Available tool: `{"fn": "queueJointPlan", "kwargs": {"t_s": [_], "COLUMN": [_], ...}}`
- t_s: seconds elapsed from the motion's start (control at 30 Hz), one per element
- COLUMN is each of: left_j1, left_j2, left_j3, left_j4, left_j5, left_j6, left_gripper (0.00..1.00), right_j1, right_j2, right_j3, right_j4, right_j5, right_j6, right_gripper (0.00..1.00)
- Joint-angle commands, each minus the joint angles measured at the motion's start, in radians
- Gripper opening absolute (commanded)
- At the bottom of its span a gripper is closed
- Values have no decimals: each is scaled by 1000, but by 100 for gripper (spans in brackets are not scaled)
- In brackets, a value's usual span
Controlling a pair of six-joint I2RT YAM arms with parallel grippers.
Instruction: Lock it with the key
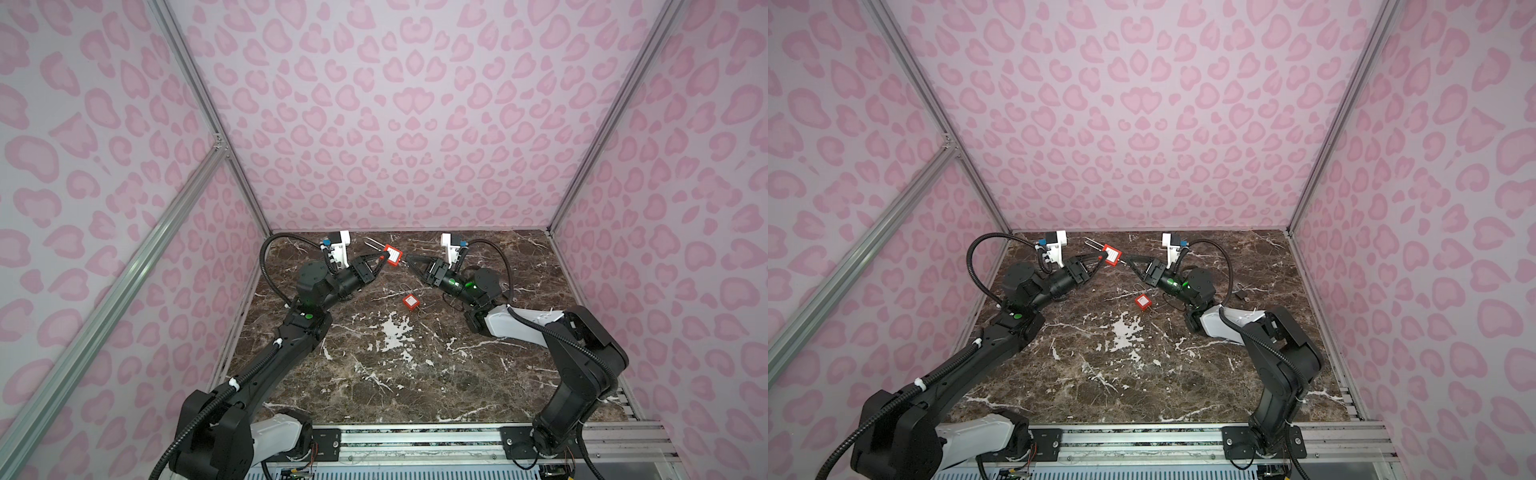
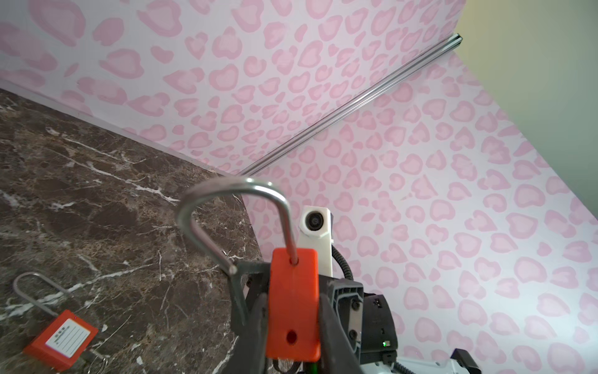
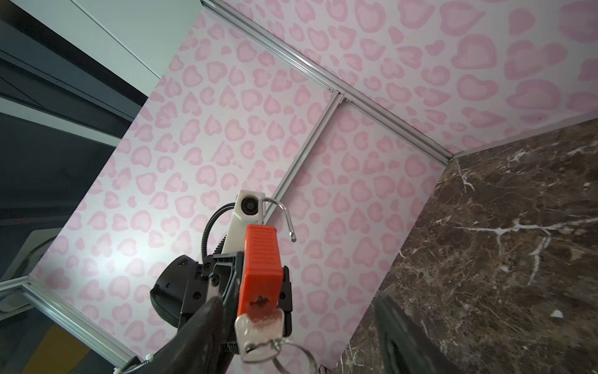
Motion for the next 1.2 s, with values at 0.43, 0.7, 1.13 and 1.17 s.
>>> {"fn": "queueJointPlan", "kwargs": {"t_s": [0.43,0.7,1.13,1.17], "left_j1": [-7,-9,-11,-10], "left_j2": [19,19,-2,-7], "left_j3": [-4,-12,-39,-40], "left_j4": [148,142,116,109], "left_j5": [31,29,3,0], "left_j6": [-42,-33,-12,-7], "left_gripper": [4,4,41,46], "right_j1": [55,64,58,56], "right_j2": [74,91,84,81], "right_j3": [100,120,110,107], "right_j4": [125,145,155,155], "right_j5": [-33,-35,-34,-34], "right_j6": [96,119,117,118], "right_gripper": [56,38,13,13]}}
